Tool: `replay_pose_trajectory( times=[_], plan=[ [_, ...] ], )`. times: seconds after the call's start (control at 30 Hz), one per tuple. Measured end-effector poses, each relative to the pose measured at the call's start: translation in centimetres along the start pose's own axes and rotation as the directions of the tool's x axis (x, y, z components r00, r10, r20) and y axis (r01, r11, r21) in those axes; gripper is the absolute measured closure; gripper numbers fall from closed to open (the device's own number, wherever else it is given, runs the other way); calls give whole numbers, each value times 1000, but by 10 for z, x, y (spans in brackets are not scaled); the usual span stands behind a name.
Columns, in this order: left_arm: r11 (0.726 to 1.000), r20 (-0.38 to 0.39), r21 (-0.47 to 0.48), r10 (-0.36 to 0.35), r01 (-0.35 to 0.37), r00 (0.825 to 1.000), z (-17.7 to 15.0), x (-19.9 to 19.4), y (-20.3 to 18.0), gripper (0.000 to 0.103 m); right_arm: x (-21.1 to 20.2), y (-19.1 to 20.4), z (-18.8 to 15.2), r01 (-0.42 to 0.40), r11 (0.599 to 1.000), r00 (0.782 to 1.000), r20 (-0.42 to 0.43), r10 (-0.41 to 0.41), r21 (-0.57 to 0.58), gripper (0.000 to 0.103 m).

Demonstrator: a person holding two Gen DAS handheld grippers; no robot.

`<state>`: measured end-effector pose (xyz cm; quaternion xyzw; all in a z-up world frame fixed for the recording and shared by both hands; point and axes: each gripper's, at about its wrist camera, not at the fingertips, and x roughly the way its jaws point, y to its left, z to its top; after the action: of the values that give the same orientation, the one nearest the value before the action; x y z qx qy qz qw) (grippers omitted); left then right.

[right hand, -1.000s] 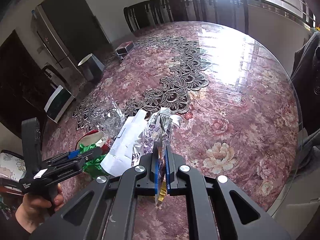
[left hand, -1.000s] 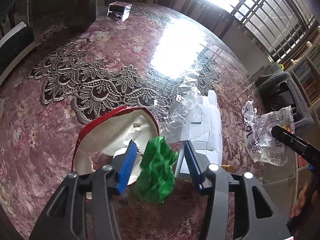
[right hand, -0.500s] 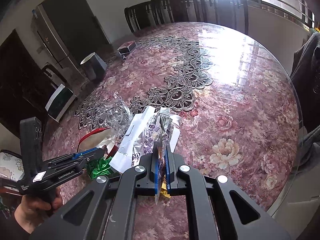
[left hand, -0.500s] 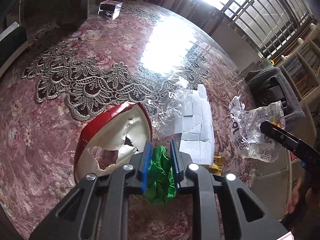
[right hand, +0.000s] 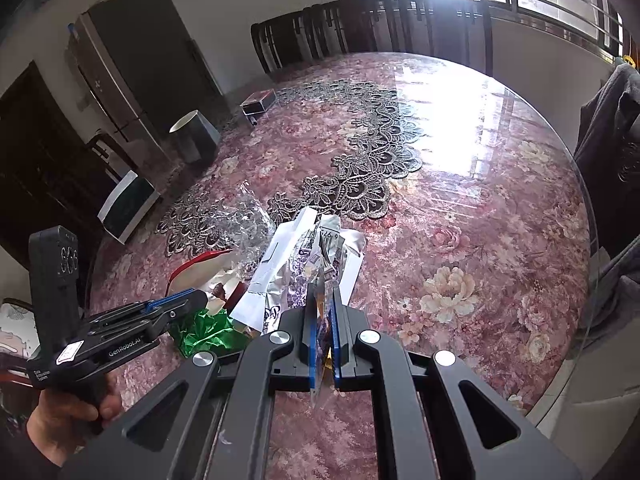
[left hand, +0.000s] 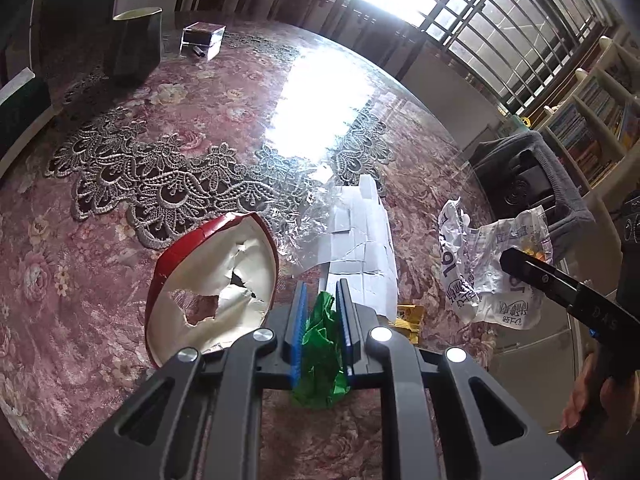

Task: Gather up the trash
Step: 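Carry the green paper and wrapper off the table over the yellow bin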

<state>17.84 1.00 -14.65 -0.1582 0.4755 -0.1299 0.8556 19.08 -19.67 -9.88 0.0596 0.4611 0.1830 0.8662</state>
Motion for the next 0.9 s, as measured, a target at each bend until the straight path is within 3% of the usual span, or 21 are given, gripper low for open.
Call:
replay_pose_trajectory(
  times=[0.63,0.9],
  plan=[
    [997,38,40,-75,73,996,4,-45,-11,88,-18,12,-10,1,1000,999,36,-2,23,97],
    [985,27,119,-126,122,992,4,-66,-22,88,-36,18,-21,2,998,997,75,-7,66,97]
  ],
)
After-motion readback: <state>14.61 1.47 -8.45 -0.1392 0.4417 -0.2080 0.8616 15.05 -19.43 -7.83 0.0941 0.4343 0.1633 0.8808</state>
